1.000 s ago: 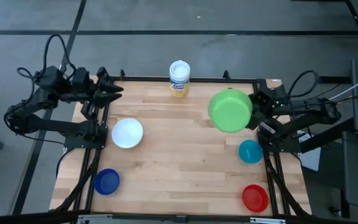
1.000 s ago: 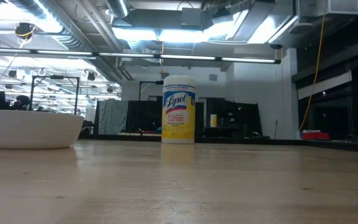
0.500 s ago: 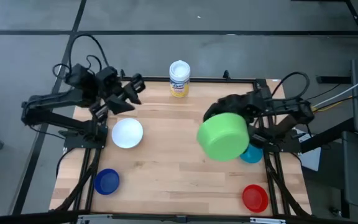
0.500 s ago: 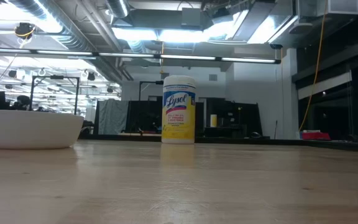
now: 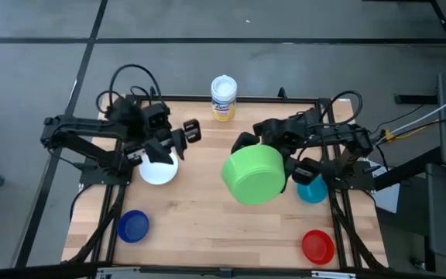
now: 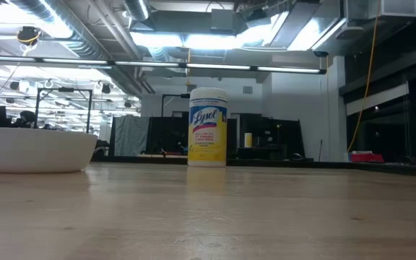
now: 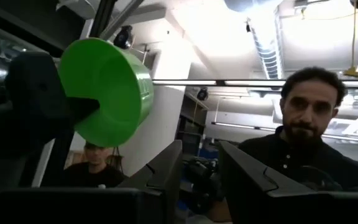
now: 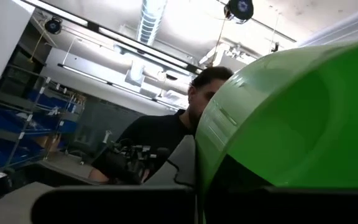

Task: Nest bowls inside each other
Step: Stack the green bowl on the white bowl

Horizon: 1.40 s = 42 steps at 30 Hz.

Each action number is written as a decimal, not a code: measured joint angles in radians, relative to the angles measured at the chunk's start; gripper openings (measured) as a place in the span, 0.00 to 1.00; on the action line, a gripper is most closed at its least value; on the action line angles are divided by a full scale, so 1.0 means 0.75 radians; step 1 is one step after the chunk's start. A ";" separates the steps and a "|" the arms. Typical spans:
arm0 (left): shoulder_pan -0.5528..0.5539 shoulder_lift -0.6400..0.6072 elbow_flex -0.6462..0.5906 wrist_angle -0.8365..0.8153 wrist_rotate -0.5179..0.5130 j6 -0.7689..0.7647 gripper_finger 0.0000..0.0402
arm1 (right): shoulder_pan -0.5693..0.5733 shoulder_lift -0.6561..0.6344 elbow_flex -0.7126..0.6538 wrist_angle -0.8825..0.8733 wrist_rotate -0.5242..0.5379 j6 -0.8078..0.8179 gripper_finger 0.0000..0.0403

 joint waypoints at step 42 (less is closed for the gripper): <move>-0.106 0.078 0.002 -0.029 -0.114 0.066 0.25 | -0.006 0.045 0.001 -0.413 0.143 -0.201 0.01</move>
